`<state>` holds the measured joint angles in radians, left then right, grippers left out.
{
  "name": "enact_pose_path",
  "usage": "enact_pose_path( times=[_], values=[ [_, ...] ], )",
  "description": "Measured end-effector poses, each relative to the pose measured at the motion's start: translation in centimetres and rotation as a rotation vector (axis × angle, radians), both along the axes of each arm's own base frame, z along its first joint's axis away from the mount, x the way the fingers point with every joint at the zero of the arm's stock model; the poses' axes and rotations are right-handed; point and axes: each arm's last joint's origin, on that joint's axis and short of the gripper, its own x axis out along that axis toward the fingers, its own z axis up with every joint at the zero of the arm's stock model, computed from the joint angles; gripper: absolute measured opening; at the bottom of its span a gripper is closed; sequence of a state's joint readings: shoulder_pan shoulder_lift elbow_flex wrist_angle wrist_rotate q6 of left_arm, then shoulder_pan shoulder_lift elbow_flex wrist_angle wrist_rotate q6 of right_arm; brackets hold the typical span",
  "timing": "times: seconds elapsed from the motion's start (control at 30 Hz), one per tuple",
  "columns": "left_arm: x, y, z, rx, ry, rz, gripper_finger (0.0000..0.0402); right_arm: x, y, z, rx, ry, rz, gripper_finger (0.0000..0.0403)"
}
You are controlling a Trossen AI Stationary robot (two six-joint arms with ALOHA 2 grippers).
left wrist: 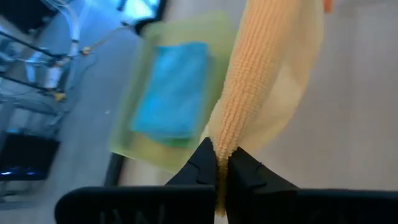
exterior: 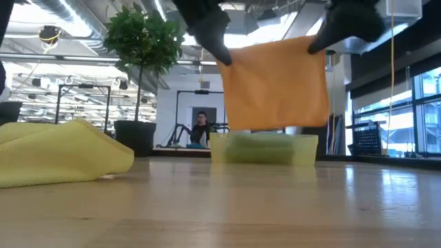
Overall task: Fold microfiber towels
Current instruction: Put the folded orange microfiber towel into the yellow bin
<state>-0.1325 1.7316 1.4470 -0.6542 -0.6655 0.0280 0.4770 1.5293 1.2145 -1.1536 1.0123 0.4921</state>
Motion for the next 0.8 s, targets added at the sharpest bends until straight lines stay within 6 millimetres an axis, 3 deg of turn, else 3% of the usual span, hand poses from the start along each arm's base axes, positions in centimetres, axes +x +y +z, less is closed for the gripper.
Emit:
enact_pose_path(
  times=[0.23, 0.37, 0.53, 0.7, 0.8],
  values=[
    [0.8, 6.6, 2.8, 0.081, -0.016, 0.074, 0.0000, -1.0, -7.4, 2.3, -0.011, -0.041, -0.137, 0.0006],
    [0.5, 10.5, 3.8, 0.073, -0.007, 0.088, 0.0000, -1.5, -11.6, 2.7, 0.084, -0.130, -0.060, 0.0006],
    [0.2, 14.5, 4.7, 0.098, -0.067, 0.108, 0.0000, -3.4, -17.2, 4.2, 0.069, -0.297, -0.013, 0.0006],
    [-0.3, 18.6, 4.7, 0.047, -0.135, 0.080, 0.0000, -4.5, -22.0, 4.3, 0.095, -0.340, 0.003, 0.0006],
    [-0.9, 20.5, 4.8, 0.025, -0.163, 0.090, 0.0000, -4.5, -24.4, 3.4, 0.145, -0.340, 0.015, 0.0006]
  ],
)
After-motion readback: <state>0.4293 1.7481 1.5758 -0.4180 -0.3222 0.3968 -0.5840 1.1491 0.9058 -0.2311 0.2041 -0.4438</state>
